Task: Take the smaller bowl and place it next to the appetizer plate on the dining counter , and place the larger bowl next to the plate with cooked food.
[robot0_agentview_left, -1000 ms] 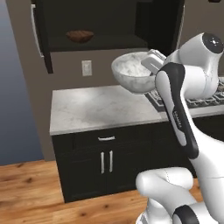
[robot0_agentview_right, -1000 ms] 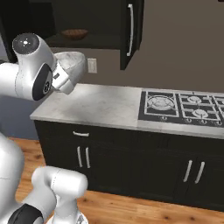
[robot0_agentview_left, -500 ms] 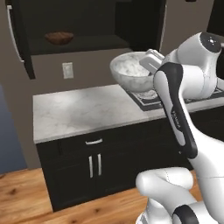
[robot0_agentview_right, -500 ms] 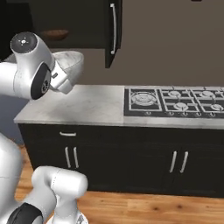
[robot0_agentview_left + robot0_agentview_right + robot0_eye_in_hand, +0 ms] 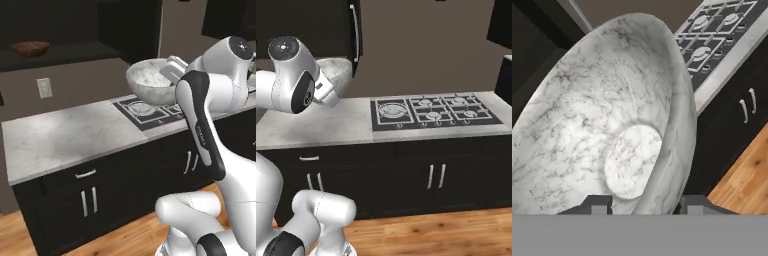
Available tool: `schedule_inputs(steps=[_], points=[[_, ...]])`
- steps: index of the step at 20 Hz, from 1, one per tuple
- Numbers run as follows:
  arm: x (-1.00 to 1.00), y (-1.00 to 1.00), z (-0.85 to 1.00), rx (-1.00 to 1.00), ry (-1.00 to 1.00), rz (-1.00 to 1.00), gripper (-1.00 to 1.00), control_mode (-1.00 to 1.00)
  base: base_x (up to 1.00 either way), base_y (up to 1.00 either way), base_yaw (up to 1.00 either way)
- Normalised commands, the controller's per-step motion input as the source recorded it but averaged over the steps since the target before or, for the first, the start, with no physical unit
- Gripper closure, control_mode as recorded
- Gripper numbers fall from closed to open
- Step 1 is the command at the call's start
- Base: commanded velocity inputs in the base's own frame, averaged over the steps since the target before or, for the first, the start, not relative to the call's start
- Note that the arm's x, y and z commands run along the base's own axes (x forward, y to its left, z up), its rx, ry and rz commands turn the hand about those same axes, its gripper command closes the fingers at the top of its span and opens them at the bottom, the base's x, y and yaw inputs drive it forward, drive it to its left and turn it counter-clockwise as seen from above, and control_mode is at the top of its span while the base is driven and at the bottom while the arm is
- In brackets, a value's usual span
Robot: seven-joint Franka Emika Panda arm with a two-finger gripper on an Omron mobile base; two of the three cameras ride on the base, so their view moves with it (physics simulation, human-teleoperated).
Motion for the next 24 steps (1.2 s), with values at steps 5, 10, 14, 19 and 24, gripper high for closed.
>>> schedule_inputs(steps=[5, 10, 14, 19, 24], points=[[0.0, 0.0, 0.0, 0.0, 0.0, 0.0, 1.0, 1.0, -0.72, 0.23, -0.55], [0.0, 0.0, 0.0, 0.0, 0.0, 0.0, 1.0, 1.0, -0.79, 0.11, -0.6], [0.0, 0.0, 0.0, 0.0, 0.0, 0.0, 1.0, 1.0, -0.32, 0.03, -0.72], [0.0, 0.0, 0.0, 0.0, 0.0, 0.0, 1.0, 1.0, -0.06, 0.0, -0.73], [0.0, 0.0, 0.0, 0.0, 0.0, 0.0, 1.0, 1.0, -0.18, 0.0, -0.71]])
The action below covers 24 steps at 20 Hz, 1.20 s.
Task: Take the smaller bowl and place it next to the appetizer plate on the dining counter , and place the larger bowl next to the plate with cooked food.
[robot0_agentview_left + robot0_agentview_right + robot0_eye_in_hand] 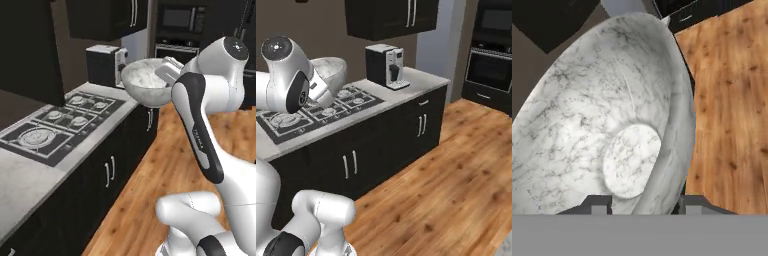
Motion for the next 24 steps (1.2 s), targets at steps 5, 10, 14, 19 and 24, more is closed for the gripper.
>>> schedule_inputs(steps=[5, 10, 14, 19, 24], points=[[0.0, 0.0, 0.0, 0.0, 0.0, 0.0, 1.0, 1.0, -0.25, 0.15, -0.7], [0.0, 0.0, 0.0, 0.0, 0.0, 0.0, 1.0, 1.0, -0.37, 0.28, -0.67], [0.0, 0.0, 0.0, 0.0, 0.0, 0.0, 1.0, 1.0, -0.42, 0.52, -0.62], [0.0, 0.0, 0.0, 0.0, 0.0, 0.0, 1.0, 1.0, -0.44, 0.71, -0.51], [0.0, 0.0, 0.0, 0.0, 0.0, 0.0, 1.0, 1.0, -0.86, 0.26, -0.43]])
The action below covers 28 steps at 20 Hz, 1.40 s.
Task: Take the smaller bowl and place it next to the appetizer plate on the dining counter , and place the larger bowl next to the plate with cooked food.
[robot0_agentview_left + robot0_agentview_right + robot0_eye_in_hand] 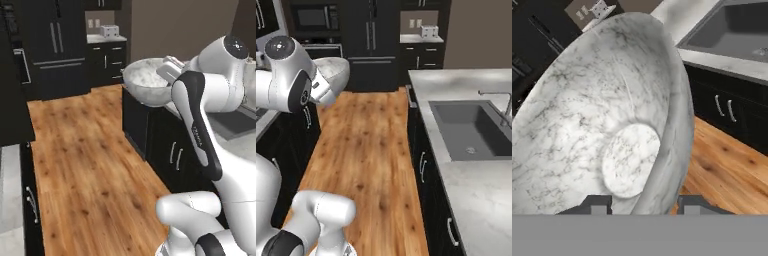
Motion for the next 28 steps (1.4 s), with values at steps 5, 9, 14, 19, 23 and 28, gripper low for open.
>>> schedule_inputs(steps=[5, 9, 14, 19, 23, 28], points=[[0.0, 0.0, 0.0, 0.0, 0.0, 0.0, 1.0, 1.0, -1.0, -0.21, -0.31], [0.0, 0.0, 0.0, 0.0, 0.0, 0.0, 1.0, 1.0, -1.0, -0.46, -0.23], [0.0, 0.0, 0.0, 0.0, 0.0, 0.0, 1.0, 1.0, -1.0, -0.5, -0.2], [0.0, 0.0, 0.0, 0.0, 0.0, 0.0, 1.0, 1.0, -0.72, -0.63, -0.17], [0.0, 0.0, 0.0, 0.0, 0.0, 0.0, 1.0, 1.0, -0.01, -1.0, -0.09], [0.0, 0.0, 0.0, 0.0, 0.0, 0.0, 1.0, 1.0, 0.04, -1.0, -0.01]])
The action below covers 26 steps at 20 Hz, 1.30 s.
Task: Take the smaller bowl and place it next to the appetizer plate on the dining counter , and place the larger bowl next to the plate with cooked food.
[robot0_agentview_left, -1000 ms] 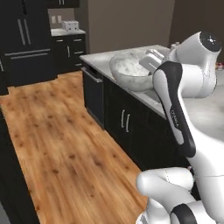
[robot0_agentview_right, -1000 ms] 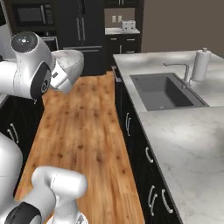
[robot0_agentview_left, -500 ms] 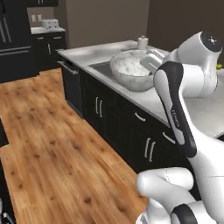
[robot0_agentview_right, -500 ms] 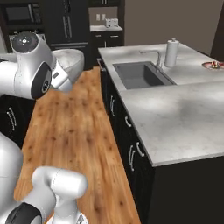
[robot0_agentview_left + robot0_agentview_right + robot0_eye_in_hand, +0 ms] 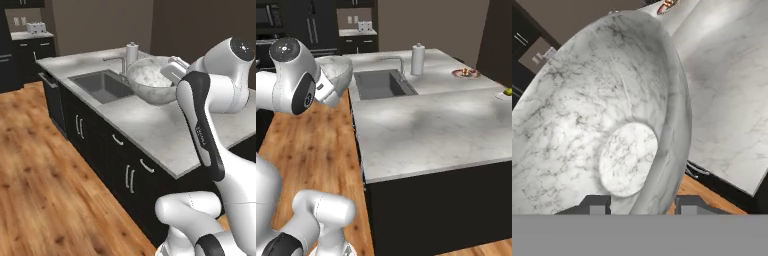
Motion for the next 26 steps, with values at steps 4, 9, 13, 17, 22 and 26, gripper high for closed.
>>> schedule_inputs(steps=[4, 9, 13, 17, 22, 26], points=[[0.0, 0.0, 0.0, 0.0, 0.0, 0.0, 1.0, 1.0, 0.11, -1.0, 0.0], [0.0, 0.0, 0.0, 0.0, 0.0, 0.0, 1.0, 1.0, 0.09, -1.0, 0.0], [0.0, 0.0, 0.0, 0.0, 0.0, 0.0, 1.0, 1.0, 0.36, -1.0, 0.16], [0.0, 0.0, 0.0, 0.0, 0.0, 0.0, 1.0, 1.0, 0.34, -1.0, 0.39], [0.0, 0.0, 0.0, 0.0, 0.0, 0.0, 1.0, 1.0, 0.05, -1.0, 0.41], [0.0, 0.0, 0.0, 0.0, 0.0, 0.0, 1.0, 1.0, -0.01, -1.0, 0.25]])
